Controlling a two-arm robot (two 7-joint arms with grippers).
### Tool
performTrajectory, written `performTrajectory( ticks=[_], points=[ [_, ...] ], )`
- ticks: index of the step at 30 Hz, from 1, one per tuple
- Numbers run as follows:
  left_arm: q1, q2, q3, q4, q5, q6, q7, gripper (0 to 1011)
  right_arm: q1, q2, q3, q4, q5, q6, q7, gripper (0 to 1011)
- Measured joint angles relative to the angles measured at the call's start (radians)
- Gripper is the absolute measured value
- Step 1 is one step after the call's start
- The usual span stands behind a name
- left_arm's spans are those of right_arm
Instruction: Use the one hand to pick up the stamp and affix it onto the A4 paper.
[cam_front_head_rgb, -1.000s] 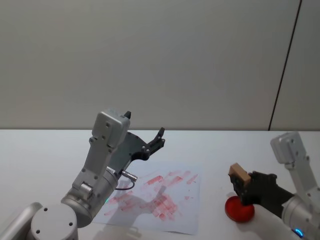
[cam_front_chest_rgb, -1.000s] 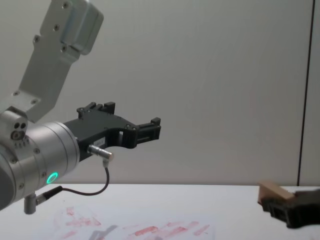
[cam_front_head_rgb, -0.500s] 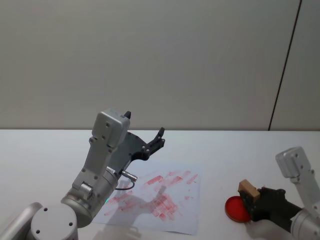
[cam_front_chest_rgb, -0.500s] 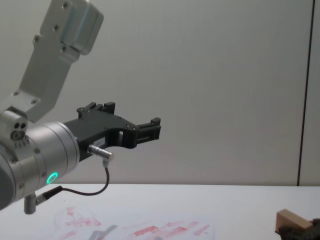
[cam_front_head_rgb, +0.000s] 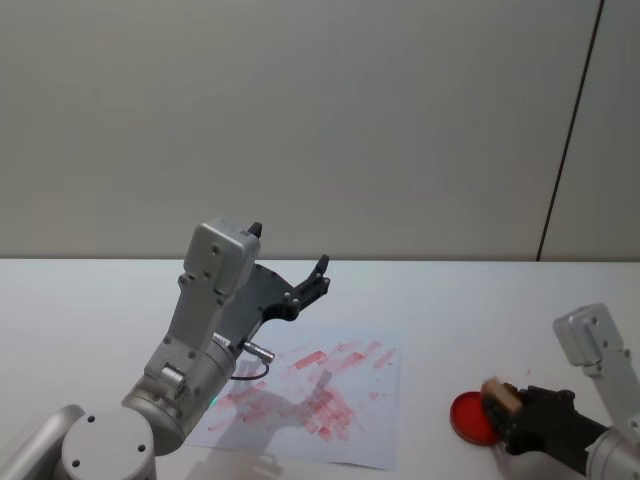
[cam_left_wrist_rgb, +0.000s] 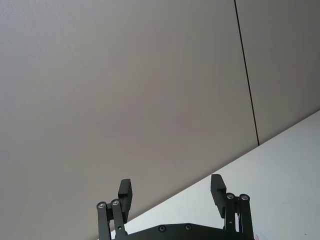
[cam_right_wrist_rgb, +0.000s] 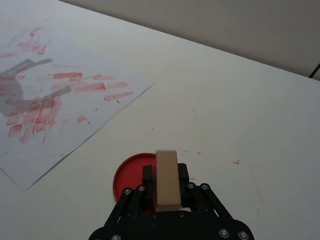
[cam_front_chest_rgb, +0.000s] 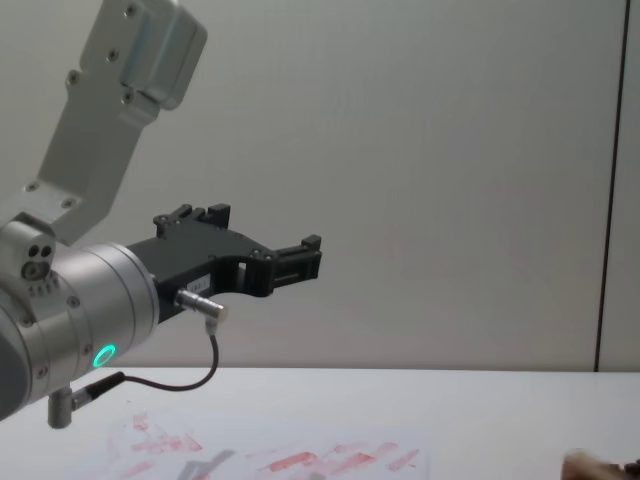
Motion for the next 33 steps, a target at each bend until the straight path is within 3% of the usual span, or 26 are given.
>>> performTrajectory(
  ticks=[5,9,23,25,33],
  points=[
    [0.000,0.000,0.000,0.000,0.000,0.000,0.000,1002,-0.001,0.001,0.000,0.000,0.000,0.001,0.001,393],
    [0.000,0.000,0.000,0.000,0.000,0.000,0.000,1002,-0.003,0.002,0.000,0.001,0.001,0.003,0.002,565],
    [0.000,0.000,0.000,0.000,0.000,0.000,0.000,1003,-0.004,0.003,0.001,0.000,0.007,-0.001,0.004,961],
    [0.000,0.000,0.000,0.000,0.000,0.000,0.000,1002,-0.003,0.002,0.003,-0.003,0.015,-0.010,0.005,1001],
    [0.000,0.000,0.000,0.000,0.000,0.000,0.000,1002,0.001,-0.002,0.012,-0.023,0.062,-0.058,0.009,1001]
  ],
)
